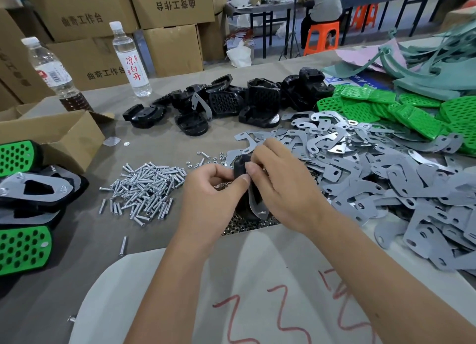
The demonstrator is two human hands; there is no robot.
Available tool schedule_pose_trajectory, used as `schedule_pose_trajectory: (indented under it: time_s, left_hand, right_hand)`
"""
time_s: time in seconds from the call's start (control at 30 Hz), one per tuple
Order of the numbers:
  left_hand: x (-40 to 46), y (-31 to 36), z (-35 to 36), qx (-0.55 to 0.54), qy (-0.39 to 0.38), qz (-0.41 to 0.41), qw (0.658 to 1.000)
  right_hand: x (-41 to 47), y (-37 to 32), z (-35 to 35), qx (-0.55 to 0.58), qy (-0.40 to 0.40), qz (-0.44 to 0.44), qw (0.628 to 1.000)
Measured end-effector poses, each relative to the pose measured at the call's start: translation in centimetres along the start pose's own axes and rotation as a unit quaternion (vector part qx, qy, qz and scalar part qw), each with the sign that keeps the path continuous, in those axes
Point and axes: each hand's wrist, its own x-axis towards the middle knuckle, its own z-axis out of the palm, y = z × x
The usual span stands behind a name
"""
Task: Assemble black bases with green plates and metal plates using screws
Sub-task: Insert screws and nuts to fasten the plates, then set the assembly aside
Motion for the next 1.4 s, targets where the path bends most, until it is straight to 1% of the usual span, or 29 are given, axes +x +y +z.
schedule_pose_trajectory:
  time_s: [0.13, 0.27, 0.33, 0.5, 0.6, 0.7, 0.83, 1.0, 1.1, 1.2, 1.33, 1.4]
  left_hand:
    - [-0.3, 0.7, 0.1, 0.017, 0.004, 0.012, 1.000]
    - [-0.7, 0.9, 0.4, 0.030, -0.001, 0.030, 0.999]
    - [-0.6, 0.7, 0.4, 0.019, -0.011, 0.026, 0.999]
    - [-0.4, 0.4, 0.2, -0.035, -0.074, -0.007, 0.997]
    - [-0.4, 0.3, 0.5, -0.047, -0.094, -0.012, 0.994]
    - [-0.5, 0.4, 0.6, -0.049, -0.098, -0.004, 0.994]
    - [-0.4, 0.2, 0.6, -0.047, -0.098, 0.009, 0.994]
    - [-0.1, -0.2, 0.3, -0.064, -0.089, -0.001, 0.994]
    - [-0.1, -0.3, 0.2, -0.096, -0.108, -0.018, 0.989]
    - [-0.1, -0.3, 0.4, -0.113, -0.104, -0.030, 0.988]
    - [0.2, -0.4, 0.4, -0.145, -0.101, -0.047, 0.983]
    - [0.2, -0.5, 0.3, -0.145, -0.107, -0.049, 0.982]
  right_hand:
    - [0.0, 0.3, 0.1, 0.008, -0.008, -0.001, 1.000]
    - [0.2, 0.4, 0.5, 0.023, 0.042, 0.012, 0.999]
    - [0.3, 0.3, 0.5, 0.041, 0.050, 0.023, 0.998]
    - [0.0, 0.6, 0.1, 0.084, -0.032, 0.010, 0.996]
    - [0.3, 0.9, -0.3, 0.090, -0.051, 0.001, 0.995]
    - [0.5, 1.0, -0.5, 0.078, -0.048, -0.010, 0.996]
    - [0.4, 0.5, 0.0, 0.067, -0.016, 0.018, 0.997]
    - [0.2, 0.3, -0.4, 0.132, -0.066, 0.036, 0.988]
    - [0.3, 0.1, 0.0, 0.120, -0.048, 0.051, 0.990]
    - [0.4, 0.1, 0.0, 0.126, -0.033, 0.071, 0.989]
    - [0.2, -0.2, -0.4, 0.143, -0.076, 0.068, 0.984]
    - [0.4, -0.4, -0.3, 0.145, -0.068, 0.069, 0.985]
